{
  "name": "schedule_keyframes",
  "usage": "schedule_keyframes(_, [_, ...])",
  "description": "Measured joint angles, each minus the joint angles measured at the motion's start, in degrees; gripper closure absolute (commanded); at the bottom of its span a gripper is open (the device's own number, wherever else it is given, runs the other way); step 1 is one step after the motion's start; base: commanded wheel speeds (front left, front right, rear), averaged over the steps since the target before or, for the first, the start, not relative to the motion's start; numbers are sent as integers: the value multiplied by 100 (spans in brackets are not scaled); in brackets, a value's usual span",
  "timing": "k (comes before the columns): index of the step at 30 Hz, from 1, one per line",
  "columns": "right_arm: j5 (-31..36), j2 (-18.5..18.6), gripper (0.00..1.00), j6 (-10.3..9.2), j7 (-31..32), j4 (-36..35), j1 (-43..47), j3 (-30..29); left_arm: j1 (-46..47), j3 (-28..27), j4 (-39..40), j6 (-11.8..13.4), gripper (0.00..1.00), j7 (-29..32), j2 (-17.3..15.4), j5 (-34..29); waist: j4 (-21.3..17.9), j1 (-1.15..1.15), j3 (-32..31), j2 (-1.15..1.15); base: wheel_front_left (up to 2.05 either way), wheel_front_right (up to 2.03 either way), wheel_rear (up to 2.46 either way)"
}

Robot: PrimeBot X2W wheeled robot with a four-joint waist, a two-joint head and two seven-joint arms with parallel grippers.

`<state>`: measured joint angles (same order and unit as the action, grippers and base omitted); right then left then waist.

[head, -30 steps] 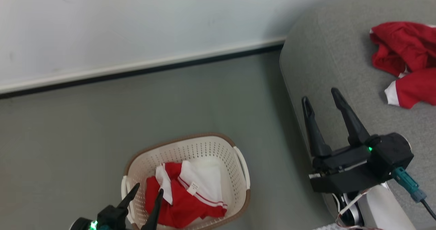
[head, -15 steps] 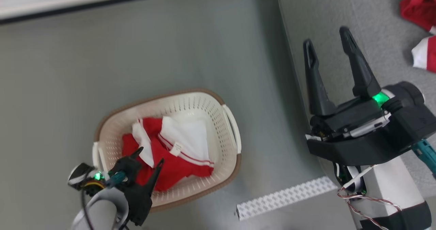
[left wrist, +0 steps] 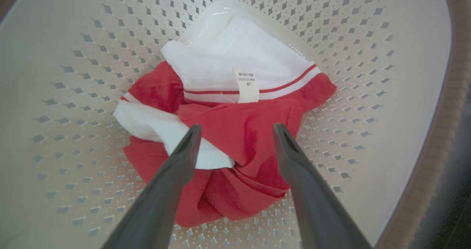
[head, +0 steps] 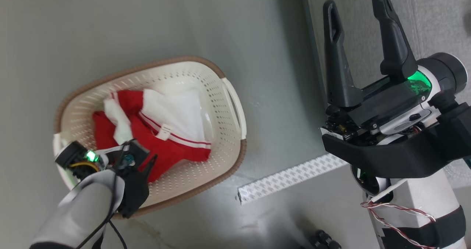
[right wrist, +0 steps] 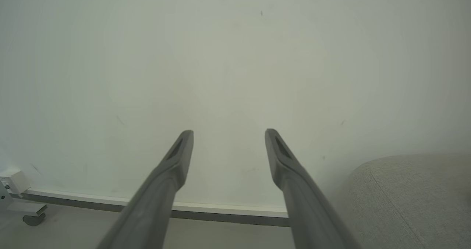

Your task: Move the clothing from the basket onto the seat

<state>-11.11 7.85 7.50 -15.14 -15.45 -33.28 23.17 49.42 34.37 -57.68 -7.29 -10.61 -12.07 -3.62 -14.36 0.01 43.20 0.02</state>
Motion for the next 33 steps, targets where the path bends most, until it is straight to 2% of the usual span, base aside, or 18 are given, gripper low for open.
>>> schedule_keyframes(8, [-69,-125,0,0,1,-24,-14,-24,586,471,-486,291,0,51,27,-490,-232,-1,430,-1,0,0,0])
schedule_keyframes(13, [-129,-244,0,0,1,-33,-32,56,822,655,-800,388,0,180,-13,-664,-375,-1,648,-1,0,0,0])
schedule_keyframes(23, [-219,-394,0,0,0,-37,-139,82,1036,877,-1238,300,0,250,-58,-720,-648,-1,1016,-1,0,0,0])
schedule_keyframes(24, [-235,-402,0,0,0,-36,-139,76,1055,891,-1257,290,36,252,-58,-720,-669,-1,1035,-1,0,0,0])
schedule_keyframes(25, [-246,-409,0,0,0,-35,-138,71,1061,909,-1267,290,85,247,-56,-720,-689,-1,1052,-1,0,0,0])
schedule_keyframes(26, [-247,-416,0,0,0,-30,-138,68,1062,933,-1278,281,100,227,-53,-720,-703,-1,1063,-1,0,0,0])
schedule_keyframes(30, [-247,-438,0,0,0,34,-136,44,1086,924,-1285,298,100,48,10,-656,-695,-1,1044,-1,0,0,0])
schedule_keyframes(33, [-250,-448,0,0,0,87,-135,58,1081,720,-1282,335,100,-120,96,-363,-652,-1,971,-2,0,0,0])
